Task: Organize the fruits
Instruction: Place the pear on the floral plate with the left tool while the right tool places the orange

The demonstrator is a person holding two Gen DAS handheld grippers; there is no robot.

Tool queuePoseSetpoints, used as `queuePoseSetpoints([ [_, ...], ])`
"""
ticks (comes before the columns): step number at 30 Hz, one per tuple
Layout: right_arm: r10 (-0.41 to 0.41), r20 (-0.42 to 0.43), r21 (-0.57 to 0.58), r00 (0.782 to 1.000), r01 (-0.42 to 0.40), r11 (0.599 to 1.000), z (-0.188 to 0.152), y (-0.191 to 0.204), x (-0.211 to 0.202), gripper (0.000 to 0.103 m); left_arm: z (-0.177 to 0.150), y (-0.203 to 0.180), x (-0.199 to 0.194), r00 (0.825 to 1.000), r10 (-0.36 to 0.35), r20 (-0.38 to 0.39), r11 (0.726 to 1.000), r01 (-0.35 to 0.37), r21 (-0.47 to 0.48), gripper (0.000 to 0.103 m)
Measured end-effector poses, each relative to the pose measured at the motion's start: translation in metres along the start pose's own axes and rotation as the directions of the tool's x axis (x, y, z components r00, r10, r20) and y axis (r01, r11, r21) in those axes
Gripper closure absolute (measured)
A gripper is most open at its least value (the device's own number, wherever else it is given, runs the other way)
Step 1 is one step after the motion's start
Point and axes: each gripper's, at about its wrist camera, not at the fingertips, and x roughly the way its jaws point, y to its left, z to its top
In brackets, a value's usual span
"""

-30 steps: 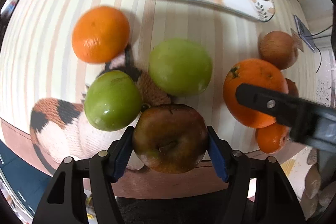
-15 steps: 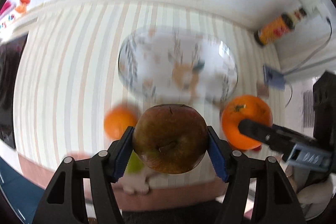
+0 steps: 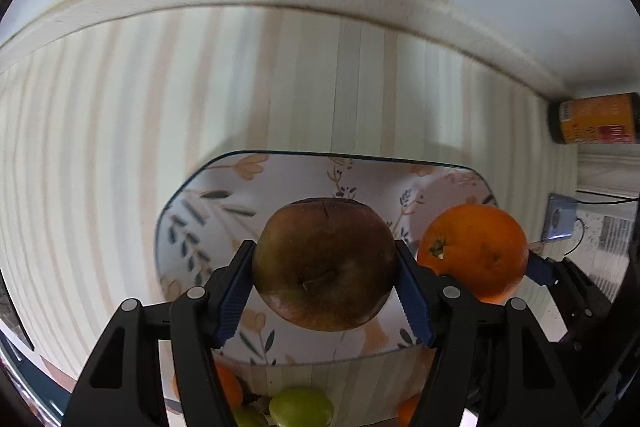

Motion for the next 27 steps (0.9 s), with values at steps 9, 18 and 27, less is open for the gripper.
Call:
queuePoseSetpoints([
  [9, 0.001, -0.048, 0.005, 0.999, 0.0, 1.0, 0.02, -0.008, 0.015, 0.014, 0.008, -0.005, 0.017, 0.998, 0.038, -0.042, 0.999, -0.038, -0.001, 0.038],
  [18, 0.008, -0.038, 0.03, 0.999, -0.007, 1.0, 0.017, -0.011, -0.002, 0.005, -0.003, -0.015, -0.009, 0.998, 0.056, 0.035, 0.998, -0.057, 0.009, 0.014],
  [27, -0.046, 0.021, 0.021, 0.999, 0.046, 0.999, -0.028, -0.003, -0.038, 0.005, -0.057, 0.001, -0.055, 0.977, 0.14, 0.161, 0.99, -0.14, -0.014, 0.014],
])
